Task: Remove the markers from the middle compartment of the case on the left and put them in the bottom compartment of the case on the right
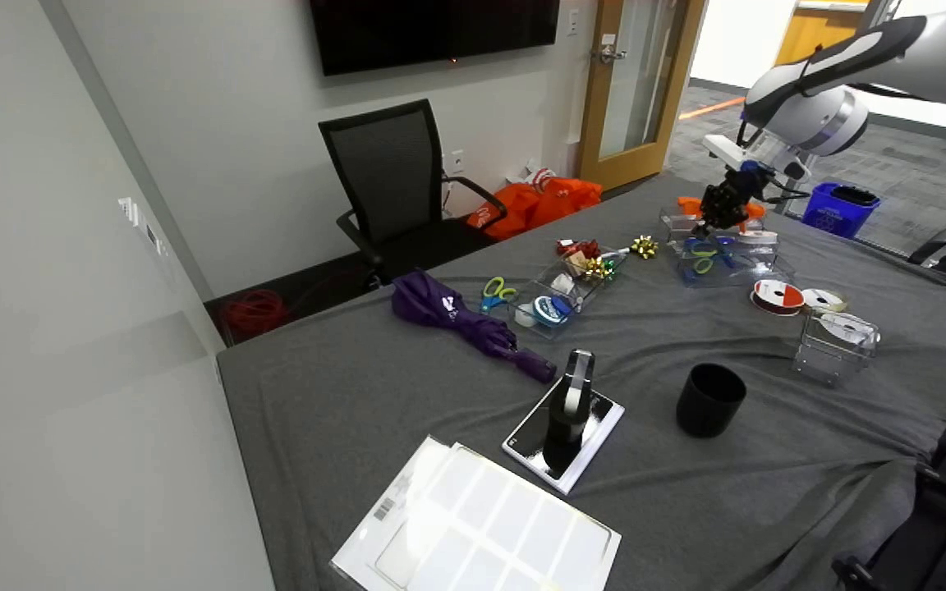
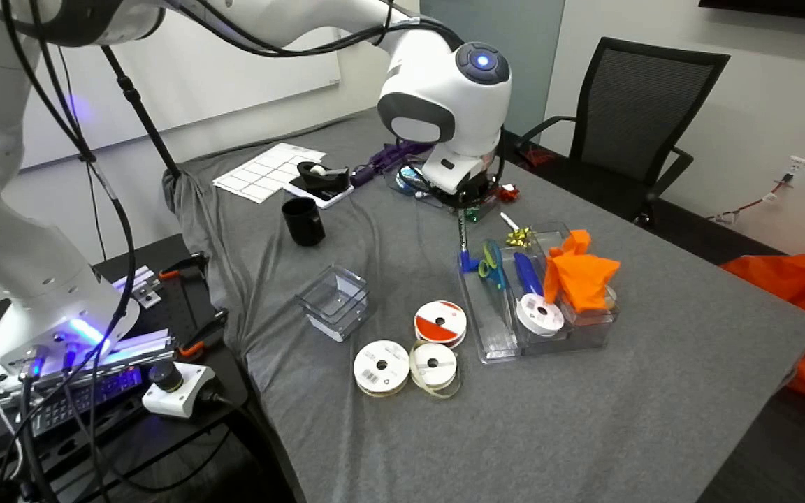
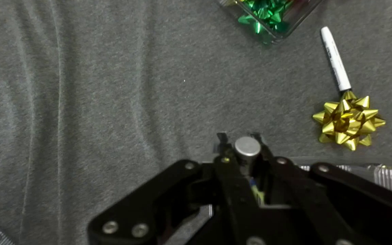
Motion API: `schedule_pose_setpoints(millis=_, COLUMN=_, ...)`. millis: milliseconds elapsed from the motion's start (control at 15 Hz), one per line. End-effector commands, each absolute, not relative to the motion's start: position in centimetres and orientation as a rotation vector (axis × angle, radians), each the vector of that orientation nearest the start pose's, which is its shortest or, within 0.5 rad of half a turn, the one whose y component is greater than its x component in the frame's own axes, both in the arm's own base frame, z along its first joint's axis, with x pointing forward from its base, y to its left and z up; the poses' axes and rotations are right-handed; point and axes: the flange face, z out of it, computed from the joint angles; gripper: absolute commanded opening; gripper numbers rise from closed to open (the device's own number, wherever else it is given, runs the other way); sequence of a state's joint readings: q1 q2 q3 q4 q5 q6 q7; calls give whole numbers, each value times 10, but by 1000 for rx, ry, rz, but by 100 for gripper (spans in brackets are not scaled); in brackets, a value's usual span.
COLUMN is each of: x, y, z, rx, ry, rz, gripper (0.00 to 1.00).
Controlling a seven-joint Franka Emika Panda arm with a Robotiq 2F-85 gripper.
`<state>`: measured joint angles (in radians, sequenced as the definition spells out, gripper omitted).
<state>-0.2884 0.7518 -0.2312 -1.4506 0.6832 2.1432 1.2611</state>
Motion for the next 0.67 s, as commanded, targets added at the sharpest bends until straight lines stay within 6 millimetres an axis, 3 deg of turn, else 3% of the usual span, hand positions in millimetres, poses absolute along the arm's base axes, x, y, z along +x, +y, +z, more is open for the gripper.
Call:
schedule_pose_setpoints(millis=0, x=650, y=-327, z=230, rx=-1391, ry=2421, rz=244, gripper=4)
schedule_pose_setpoints(millis=267, x=645, y=-346, z=211, rx=-1519, ry=2412, rz=231, gripper=4)
schedule_pose_setpoints(millis=600, x=644, y=-351, z=215, rx=-1568, ry=2475, rz=227, gripper=4)
